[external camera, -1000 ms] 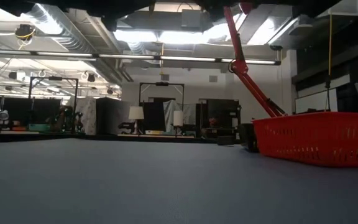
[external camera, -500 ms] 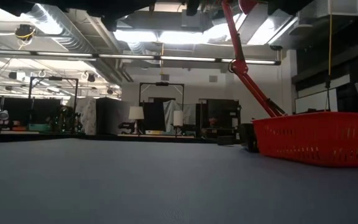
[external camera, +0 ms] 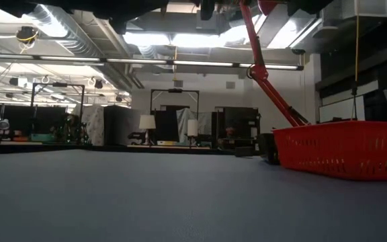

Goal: Sort crayons
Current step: Put the yellow crayon into the black basket

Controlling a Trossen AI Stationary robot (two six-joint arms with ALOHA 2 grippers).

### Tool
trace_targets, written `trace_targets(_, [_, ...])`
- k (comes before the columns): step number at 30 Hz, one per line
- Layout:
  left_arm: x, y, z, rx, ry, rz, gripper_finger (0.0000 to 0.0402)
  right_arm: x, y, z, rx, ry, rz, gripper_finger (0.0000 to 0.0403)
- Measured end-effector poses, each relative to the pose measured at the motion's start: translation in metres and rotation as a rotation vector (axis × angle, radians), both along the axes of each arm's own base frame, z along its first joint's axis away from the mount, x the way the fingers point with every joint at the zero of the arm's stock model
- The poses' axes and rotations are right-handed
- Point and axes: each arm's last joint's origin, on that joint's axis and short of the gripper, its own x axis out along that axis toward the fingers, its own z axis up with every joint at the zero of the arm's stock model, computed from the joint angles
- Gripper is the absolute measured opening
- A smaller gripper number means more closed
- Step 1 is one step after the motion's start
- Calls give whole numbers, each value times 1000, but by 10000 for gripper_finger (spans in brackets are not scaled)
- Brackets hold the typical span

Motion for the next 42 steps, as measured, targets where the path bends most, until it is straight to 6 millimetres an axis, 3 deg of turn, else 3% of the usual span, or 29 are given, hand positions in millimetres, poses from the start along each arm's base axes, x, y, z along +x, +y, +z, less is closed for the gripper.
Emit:
trace_targets(5, [0,0,0,1,0,-3,6,0,0,0,-2,1,-1,14])
trace_targets(12, [0,0,0,1,0,1,27,-1,-2,2,30,12,-6,35])
trace_targets(19, [0,0,1,-3,-6,14,78,-18,-18,17,1,134,-70,13])
trace_targets(28, [0,0,0,-1,2,13,86,-69,-47,28,-94,497,-266,25])
trace_targets(35, [-3,4,7,-12,-34,83,86,-101,-76,10,-65,857,-448,21])
trace_targets(42, [-25,12,39,-62,-149,87,86,-114,-94,-11,-42,1111,-538,36])
